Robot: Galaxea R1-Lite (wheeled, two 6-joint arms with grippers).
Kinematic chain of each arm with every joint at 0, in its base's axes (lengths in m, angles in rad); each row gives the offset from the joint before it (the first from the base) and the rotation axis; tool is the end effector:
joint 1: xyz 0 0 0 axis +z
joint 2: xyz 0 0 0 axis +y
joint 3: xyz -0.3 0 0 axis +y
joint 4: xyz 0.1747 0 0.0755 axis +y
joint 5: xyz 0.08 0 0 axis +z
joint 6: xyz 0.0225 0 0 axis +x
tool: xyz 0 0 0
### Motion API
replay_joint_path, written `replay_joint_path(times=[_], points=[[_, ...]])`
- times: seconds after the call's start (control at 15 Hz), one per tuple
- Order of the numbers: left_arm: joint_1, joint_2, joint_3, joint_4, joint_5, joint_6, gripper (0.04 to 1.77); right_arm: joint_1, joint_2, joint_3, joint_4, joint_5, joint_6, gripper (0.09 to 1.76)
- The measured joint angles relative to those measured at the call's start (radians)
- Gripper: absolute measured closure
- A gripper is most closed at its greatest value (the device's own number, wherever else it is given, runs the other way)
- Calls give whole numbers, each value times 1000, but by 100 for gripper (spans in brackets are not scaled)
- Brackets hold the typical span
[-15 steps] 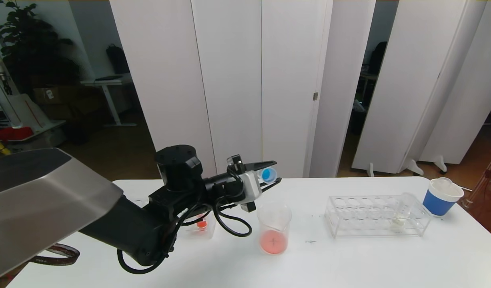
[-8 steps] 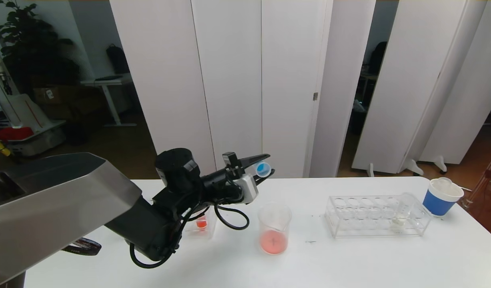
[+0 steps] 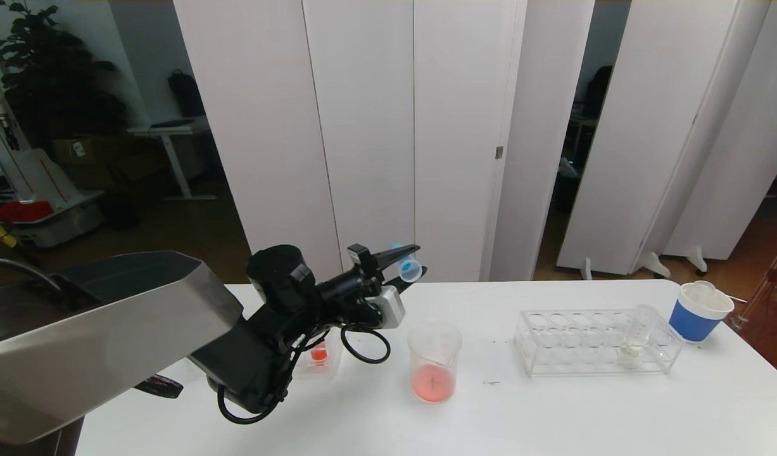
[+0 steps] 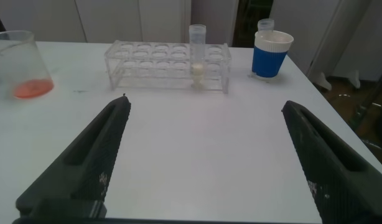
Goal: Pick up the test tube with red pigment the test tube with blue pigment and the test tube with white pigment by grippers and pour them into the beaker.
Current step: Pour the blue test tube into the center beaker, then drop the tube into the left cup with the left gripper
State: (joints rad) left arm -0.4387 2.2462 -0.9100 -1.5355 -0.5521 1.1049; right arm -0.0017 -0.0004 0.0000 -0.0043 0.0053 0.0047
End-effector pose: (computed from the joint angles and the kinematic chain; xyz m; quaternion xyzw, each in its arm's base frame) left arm 0.3560 -0.1801 0.1014 0.4642 -0.3328 -0.3505 0.7422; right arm -0.0228 0.0002 0.0759 0.0023 -0.0023 0.0018 1.0000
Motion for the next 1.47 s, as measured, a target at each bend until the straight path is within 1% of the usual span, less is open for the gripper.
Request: replay_joint_path(times=[0.27, 0.67, 0.87, 1.47], points=[[5, 5, 8, -26, 0, 69, 122, 0, 0, 0, 0, 0, 0, 10], [2, 21, -7, -26, 4, 93, 122, 0, 0, 0, 0, 0, 0, 10], [6, 31, -15, -26, 16, 157, 122, 0, 0, 0, 0, 0, 0, 10], [11, 34, -14, -25, 20, 196, 122, 0, 0, 0, 0, 0, 0, 10]])
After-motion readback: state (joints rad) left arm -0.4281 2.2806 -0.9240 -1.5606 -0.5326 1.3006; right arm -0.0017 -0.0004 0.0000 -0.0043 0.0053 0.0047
